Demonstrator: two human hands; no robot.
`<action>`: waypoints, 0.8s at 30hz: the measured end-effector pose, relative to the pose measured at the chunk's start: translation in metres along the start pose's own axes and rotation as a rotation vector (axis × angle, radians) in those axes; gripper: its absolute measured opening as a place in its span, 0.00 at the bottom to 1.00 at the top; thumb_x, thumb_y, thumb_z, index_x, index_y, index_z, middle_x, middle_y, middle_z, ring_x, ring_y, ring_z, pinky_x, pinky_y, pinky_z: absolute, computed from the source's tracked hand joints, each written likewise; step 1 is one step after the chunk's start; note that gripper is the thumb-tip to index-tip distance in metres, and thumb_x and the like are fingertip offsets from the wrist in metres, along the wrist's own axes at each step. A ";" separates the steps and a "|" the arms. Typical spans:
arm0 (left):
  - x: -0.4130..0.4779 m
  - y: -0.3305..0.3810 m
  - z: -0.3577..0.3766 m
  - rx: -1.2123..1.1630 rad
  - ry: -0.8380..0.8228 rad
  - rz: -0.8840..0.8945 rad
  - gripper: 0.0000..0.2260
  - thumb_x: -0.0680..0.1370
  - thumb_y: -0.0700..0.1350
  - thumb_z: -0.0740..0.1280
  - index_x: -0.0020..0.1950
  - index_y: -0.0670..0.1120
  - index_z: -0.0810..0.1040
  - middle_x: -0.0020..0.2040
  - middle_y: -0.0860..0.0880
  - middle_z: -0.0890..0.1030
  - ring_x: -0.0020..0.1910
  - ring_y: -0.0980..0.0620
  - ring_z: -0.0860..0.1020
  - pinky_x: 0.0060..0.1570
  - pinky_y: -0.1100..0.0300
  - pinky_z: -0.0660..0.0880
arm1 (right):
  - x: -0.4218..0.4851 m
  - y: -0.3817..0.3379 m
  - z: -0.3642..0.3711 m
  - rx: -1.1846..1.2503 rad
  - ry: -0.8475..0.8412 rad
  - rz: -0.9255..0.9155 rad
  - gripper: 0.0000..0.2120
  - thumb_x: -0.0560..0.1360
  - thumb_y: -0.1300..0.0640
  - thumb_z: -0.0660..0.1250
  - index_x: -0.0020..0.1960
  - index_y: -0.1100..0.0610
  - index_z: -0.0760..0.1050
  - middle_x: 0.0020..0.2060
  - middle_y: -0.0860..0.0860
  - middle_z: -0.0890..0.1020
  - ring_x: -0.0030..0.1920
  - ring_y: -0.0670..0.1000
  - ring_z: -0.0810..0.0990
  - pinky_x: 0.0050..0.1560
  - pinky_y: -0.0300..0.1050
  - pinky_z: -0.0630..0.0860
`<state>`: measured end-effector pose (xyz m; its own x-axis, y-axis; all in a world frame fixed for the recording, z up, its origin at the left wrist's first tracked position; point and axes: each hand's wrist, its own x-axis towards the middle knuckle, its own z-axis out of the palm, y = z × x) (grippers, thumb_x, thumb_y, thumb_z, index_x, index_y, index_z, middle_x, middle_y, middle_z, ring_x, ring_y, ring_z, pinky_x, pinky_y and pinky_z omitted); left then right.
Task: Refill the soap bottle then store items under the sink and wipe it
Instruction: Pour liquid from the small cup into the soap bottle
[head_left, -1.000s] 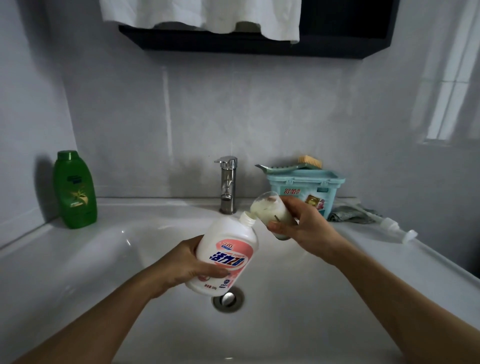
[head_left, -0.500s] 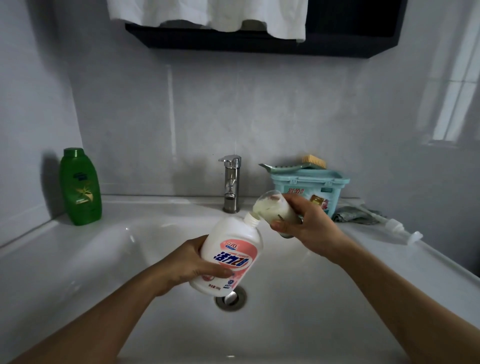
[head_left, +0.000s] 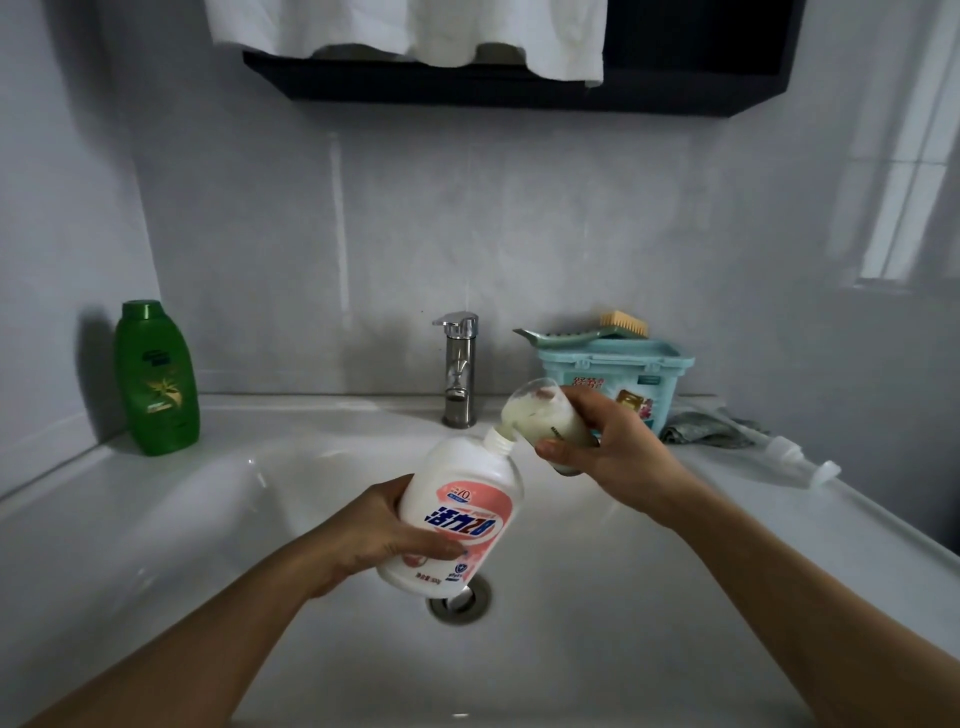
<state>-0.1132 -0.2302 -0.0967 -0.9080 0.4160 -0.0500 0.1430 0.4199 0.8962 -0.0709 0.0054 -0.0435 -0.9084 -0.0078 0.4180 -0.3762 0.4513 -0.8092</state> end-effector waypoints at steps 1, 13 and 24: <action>0.000 0.000 0.000 -0.001 -0.002 0.001 0.23 0.62 0.42 0.81 0.55 0.51 0.80 0.48 0.52 0.86 0.50 0.50 0.83 0.56 0.48 0.79 | 0.000 0.000 0.000 0.000 0.001 -0.002 0.20 0.70 0.62 0.72 0.60 0.53 0.72 0.46 0.48 0.78 0.43 0.45 0.77 0.38 0.34 0.78; 0.000 0.001 0.000 -0.005 -0.006 -0.002 0.23 0.63 0.41 0.80 0.55 0.51 0.80 0.48 0.52 0.86 0.50 0.50 0.83 0.56 0.49 0.79 | 0.000 -0.001 -0.001 -0.010 0.003 -0.006 0.21 0.70 0.62 0.72 0.61 0.54 0.71 0.46 0.46 0.77 0.45 0.46 0.77 0.39 0.37 0.80; 0.001 0.000 0.000 -0.025 0.002 0.013 0.21 0.64 0.38 0.79 0.54 0.50 0.80 0.47 0.51 0.86 0.49 0.50 0.83 0.53 0.52 0.80 | 0.001 0.000 -0.001 0.001 0.005 -0.003 0.21 0.70 0.62 0.72 0.61 0.54 0.71 0.46 0.47 0.77 0.46 0.48 0.78 0.42 0.42 0.81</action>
<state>-0.1140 -0.2303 -0.0968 -0.9069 0.4197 -0.0379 0.1444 0.3940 0.9077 -0.0712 0.0062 -0.0423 -0.9066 -0.0047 0.4220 -0.3787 0.4504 -0.8085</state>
